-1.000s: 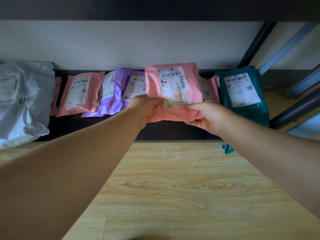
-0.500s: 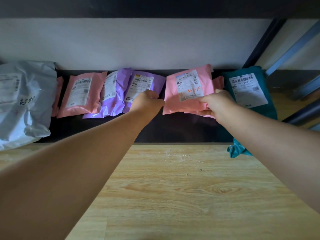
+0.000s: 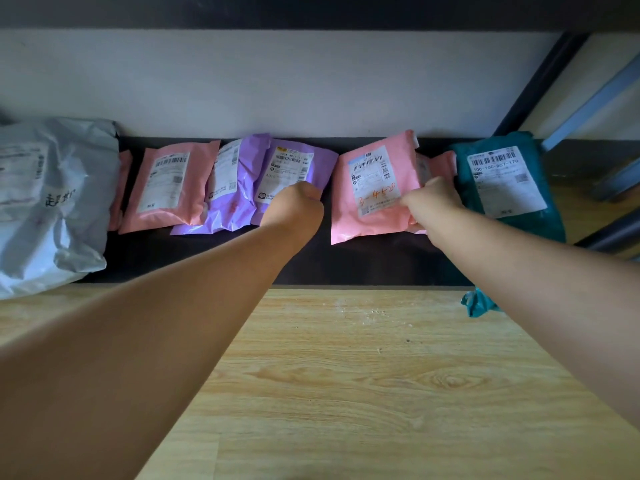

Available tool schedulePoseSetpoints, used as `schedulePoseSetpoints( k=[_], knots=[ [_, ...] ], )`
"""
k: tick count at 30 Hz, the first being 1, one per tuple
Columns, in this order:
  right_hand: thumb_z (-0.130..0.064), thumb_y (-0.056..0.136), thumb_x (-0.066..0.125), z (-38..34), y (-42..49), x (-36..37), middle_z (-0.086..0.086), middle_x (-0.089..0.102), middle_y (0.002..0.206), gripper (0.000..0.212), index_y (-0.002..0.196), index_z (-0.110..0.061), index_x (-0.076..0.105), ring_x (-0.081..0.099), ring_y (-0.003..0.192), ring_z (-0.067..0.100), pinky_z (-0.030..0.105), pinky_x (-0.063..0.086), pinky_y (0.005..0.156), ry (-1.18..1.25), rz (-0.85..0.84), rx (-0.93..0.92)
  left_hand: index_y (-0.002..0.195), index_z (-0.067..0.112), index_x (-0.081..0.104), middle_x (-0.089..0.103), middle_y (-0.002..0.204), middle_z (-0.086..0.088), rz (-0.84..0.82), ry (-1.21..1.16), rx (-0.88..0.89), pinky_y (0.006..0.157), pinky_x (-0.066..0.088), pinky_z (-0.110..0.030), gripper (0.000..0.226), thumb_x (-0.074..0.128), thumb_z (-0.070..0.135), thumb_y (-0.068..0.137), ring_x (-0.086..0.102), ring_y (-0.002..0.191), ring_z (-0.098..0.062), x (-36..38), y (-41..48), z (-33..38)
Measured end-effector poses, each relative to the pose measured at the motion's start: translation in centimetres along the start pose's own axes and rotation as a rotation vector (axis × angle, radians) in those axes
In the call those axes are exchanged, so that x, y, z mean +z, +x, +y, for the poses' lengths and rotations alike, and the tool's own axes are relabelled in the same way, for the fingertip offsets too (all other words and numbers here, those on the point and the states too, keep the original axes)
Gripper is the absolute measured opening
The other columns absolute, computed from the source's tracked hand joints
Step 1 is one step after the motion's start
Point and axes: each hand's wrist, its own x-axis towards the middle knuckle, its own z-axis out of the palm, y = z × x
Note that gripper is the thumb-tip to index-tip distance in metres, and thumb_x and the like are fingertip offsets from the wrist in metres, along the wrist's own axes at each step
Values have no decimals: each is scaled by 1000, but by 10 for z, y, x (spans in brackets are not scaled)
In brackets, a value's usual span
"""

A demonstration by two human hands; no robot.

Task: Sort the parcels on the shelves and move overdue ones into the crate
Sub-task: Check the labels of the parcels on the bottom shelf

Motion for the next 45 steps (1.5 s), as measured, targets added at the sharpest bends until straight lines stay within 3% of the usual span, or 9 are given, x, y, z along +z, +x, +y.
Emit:
schedulePoseSetpoints(
  k=[3, 9, 12, 16, 20, 27, 30, 37, 45],
  knots=[
    [-13, 81, 58, -6, -4, -6, 12, 63, 114, 41, 122, -11, 55, 67, 93, 33, 26, 51, 52, -93, 98, -78, 129, 22, 59, 59, 128, -4, 20, 44, 14, 83, 45, -30, 43, 40, 7, 93, 55, 107, -27, -5, -2, -3],
    [-10, 89, 54, -38, -27, 2, 9, 57, 128, 35, 123, -12, 56, 56, 117, 28, 36, 50, 92, -150, 203, -421, 137, 19, 49, 50, 140, -4, 73, 213, 132, 81, 43, -32, 46, 42, 7, 94, 54, 115, -26, -24, -4, -19],
    [-8, 92, 49, -52, -44, 22, 0, 58, 121, 35, 126, -16, 55, 57, 110, 21, 23, 44, 78, -166, 67, -407, 138, 17, 48, 49, 143, -4, 96, 264, 179, 97, 47, -41, 47, 45, 6, 93, 49, 125, -26, -30, 2, -32],
    [-13, 90, 56, -56, -48, 59, -1, 60, 115, 30, 119, -21, 57, 58, 103, 22, 28, 48, 80, -64, -135, -315, 142, 17, 45, 46, 146, -4, 102, 333, 189, 104, 39, -40, 49, 45, 6, 94, 40, 132, -25, -36, 5, -46],
    [-16, 88, 61, -58, -48, 86, 6, 59, 90, 11, 96, -12, 57, 56, 83, 24, 27, 33, 55, -114, -268, -195, 153, 21, 28, 28, 159, 1, -23, 402, 177, 117, 25, -40, 59, 42, 8, 96, 22, 146, -23, -40, 0, -65],
    [-9, 95, 59, -68, -55, 111, 13, 51, 108, 31, 124, -4, 54, 55, 90, 26, 28, 54, 50, 74, -401, 145, 156, 19, 13, 9, 164, 5, -209, 367, 140, 118, 18, -39, 67, 39, 3, 97, 9, 150, -19, -44, 3, -77],
    [-14, 93, 63, -65, -54, 118, 11, 49, 125, 38, 130, -8, 52, 54, 94, 25, 32, 58, 64, 149, -403, 163, 152, 15, 24, 21, 161, -1, -224, 351, 153, 116, 20, -36, 62, 40, -1, 94, 18, 147, -22, -45, 3, -74],
    [-23, 87, 74, -65, -55, 121, 12, 64, 119, 48, 128, -6, 56, 60, 70, 21, 29, 56, 51, 160, -411, 69, 154, 23, 19, 20, 161, 4, -237, 345, 121, 120, 18, -41, 62, 39, 6, 98, 11, 150, -20, -44, 1, -81],
    [-13, 90, 69, -69, -50, 98, 14, 65, 119, 40, 127, -9, 55, 65, 80, 25, 36, 59, 68, 122, -358, 62, 153, 31, 27, 44, 149, -3, -92, 253, 86, 71, 36, -20, 51, 34, 19, 104, 54, 113, -24, -59, -5, -65]
  ],
)
